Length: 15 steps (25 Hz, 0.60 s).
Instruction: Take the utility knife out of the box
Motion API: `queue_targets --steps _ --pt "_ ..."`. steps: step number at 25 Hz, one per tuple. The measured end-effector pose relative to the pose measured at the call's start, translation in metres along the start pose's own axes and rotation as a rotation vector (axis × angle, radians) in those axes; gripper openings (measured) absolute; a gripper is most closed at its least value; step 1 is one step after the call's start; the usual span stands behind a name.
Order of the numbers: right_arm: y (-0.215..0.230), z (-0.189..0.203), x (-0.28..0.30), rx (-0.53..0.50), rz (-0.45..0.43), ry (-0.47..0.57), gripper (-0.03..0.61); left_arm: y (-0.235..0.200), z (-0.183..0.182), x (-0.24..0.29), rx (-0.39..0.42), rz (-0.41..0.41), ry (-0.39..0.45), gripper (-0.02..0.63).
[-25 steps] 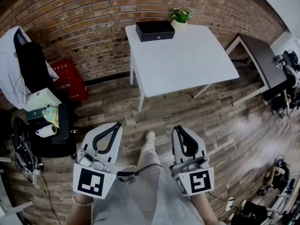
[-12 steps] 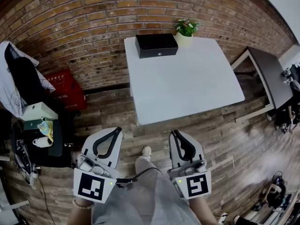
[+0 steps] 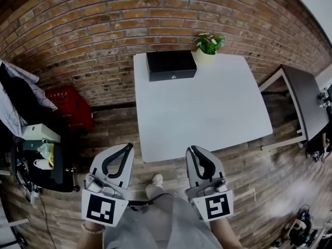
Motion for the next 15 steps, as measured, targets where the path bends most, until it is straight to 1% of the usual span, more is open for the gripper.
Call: queue_targets --steps 4,8,15 --pt "0.019 -0.003 0.019 0.001 -0.009 -0.007 0.057 -0.006 -0.009 0.021 -0.033 -0.023 0.007 0.018" --pt "0.029 -0.005 0.028 0.006 -0.012 -0.009 0.057 -0.010 -0.016 0.032 0.020 -0.010 -0.017 0.018" --pt "0.036 -0.006 0.038 0.021 0.013 -0.017 0.057 -0.020 -0.021 0.042 0.008 0.000 -0.004 0.018"
Point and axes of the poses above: the fingertips, and each gripper's own axes: x forward along the fingers, y to its right, z out of its underside, the point moved 9 cm from there along -x, backward along the fingers, and after that the axes turned 12 degrees about z, right-handed, at the moved point
